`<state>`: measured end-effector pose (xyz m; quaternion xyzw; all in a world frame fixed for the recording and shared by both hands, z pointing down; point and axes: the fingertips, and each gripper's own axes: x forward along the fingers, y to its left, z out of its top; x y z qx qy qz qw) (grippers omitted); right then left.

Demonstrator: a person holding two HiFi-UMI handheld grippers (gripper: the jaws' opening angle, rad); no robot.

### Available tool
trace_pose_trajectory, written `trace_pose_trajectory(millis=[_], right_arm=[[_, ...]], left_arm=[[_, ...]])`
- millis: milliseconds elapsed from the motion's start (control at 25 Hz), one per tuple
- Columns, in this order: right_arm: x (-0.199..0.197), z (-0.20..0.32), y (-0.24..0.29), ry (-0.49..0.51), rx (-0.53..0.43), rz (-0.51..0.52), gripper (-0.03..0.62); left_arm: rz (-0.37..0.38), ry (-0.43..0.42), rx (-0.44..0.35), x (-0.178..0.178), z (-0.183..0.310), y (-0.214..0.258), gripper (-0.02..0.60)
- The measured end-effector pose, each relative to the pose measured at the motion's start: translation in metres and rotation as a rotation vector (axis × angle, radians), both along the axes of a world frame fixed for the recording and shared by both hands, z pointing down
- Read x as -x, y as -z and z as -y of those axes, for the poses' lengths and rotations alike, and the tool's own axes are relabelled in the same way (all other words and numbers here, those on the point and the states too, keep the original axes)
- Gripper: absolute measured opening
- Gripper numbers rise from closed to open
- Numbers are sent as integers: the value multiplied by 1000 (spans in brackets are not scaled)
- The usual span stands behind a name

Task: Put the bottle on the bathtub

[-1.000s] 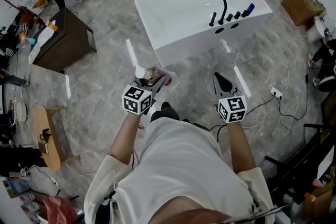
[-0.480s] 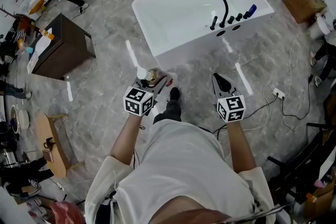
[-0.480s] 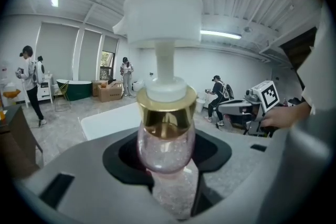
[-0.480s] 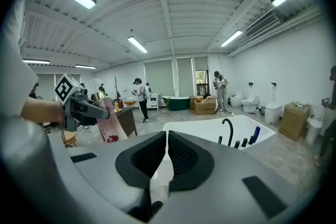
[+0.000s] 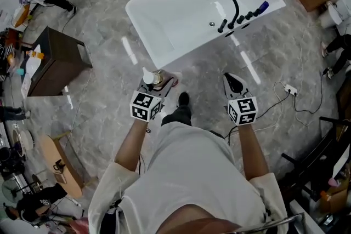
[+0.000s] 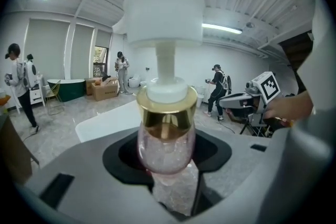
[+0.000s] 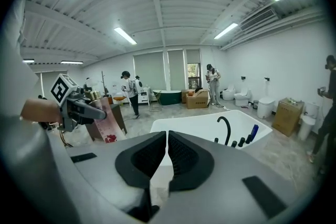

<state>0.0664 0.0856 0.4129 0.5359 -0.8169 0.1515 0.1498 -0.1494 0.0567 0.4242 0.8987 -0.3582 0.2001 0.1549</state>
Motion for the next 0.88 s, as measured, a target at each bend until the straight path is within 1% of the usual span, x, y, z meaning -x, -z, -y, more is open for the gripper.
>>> trace_pose_trajectory(millis=[200, 440, 680, 880], right_arm=[[3, 65, -12, -59, 33, 3, 36], [21, 119, -27, -69, 65, -14, 35], [27, 150, -46, -78, 105, -24, 36], [21, 166, -57, -88, 129, -30, 35]], left_arm=[[13, -59, 16, 0, 71, -16, 219], [22, -136, 22, -5, 132, -29, 219], [29, -164, 33, -10, 173, -43, 219], [30, -171, 47, -16, 195, -53, 219]])
